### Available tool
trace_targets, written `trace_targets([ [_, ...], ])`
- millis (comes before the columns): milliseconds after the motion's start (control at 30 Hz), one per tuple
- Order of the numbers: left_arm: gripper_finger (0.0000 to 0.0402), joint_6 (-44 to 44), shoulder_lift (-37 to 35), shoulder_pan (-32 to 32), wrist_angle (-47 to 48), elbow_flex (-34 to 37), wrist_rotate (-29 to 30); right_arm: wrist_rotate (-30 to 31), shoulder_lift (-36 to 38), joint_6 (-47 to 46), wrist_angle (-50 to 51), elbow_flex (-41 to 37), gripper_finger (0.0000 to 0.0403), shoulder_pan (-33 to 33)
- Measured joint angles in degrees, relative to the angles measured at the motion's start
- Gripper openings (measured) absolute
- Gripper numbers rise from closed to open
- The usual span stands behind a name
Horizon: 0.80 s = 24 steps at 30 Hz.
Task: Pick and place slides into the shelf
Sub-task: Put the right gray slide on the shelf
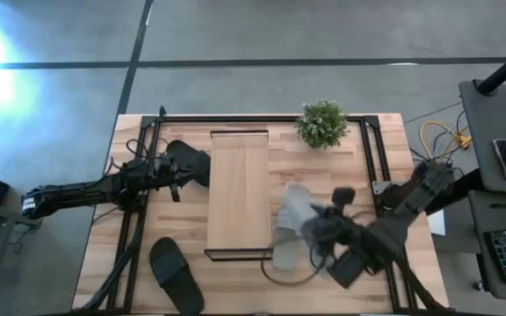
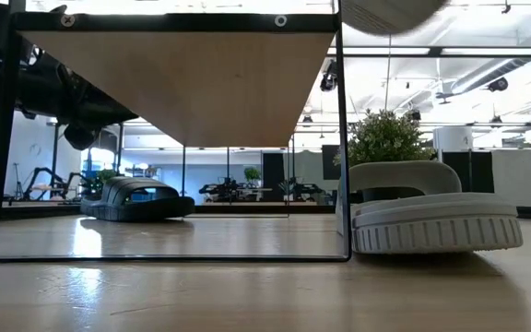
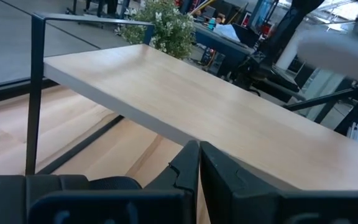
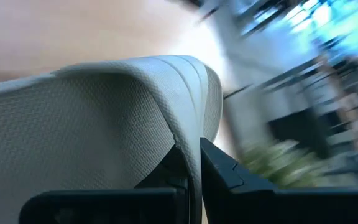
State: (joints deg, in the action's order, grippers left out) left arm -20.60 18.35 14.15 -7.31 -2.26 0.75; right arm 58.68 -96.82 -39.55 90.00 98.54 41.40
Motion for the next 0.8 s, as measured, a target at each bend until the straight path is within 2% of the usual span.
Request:
trace_targets([
  [67, 0.0, 0.0, 0.0, 0.0, 0.0, 0.0, 0.0, 2.6, 1.0, 8.9, -0.8, 0.6, 0.0013, -3.0],
  [167, 0.0, 0.0, -0.1, 0.0, 0.0, 0.0, 0.0, 2.2, 1.9, 26.3, -5.7, 0.5, 0.0013, -8.1],
  [300, 0.0, 0.0, -0.3, 0.0, -1.7, 0.0, -1.0, -5.5, 3.7, 51.7, -18.4, -1.3, 0.0013, -13.6],
  [533, 0.0, 0.0, -1.0, 0.0, -15.1, -0.7, -8.6, -16.6, 5.9, 88.9, -42.7, -5.0, 0.0013, -24.4],
  [600, 0.0, 0.0, -1.3, 0.0, -17.9, -1.0, -11.3, -18.9, 5.8, 94.9, -47.2, -5.2, 0.0013, -28.0],
  [700, 0.0, -0.4, -1.9, 0.0, -19.8, -1.9, -16.5, -22.5, 4.8, 97.2, -50.3, -5.2, 0.0013, -33.1],
  [800, 0.0, -5.9, -2.5, -0.1, -22.1, -2.1, -20.0, -23.1, 2.5, 101.6, -52.6, -5.2, 0.0013, -36.9],
])
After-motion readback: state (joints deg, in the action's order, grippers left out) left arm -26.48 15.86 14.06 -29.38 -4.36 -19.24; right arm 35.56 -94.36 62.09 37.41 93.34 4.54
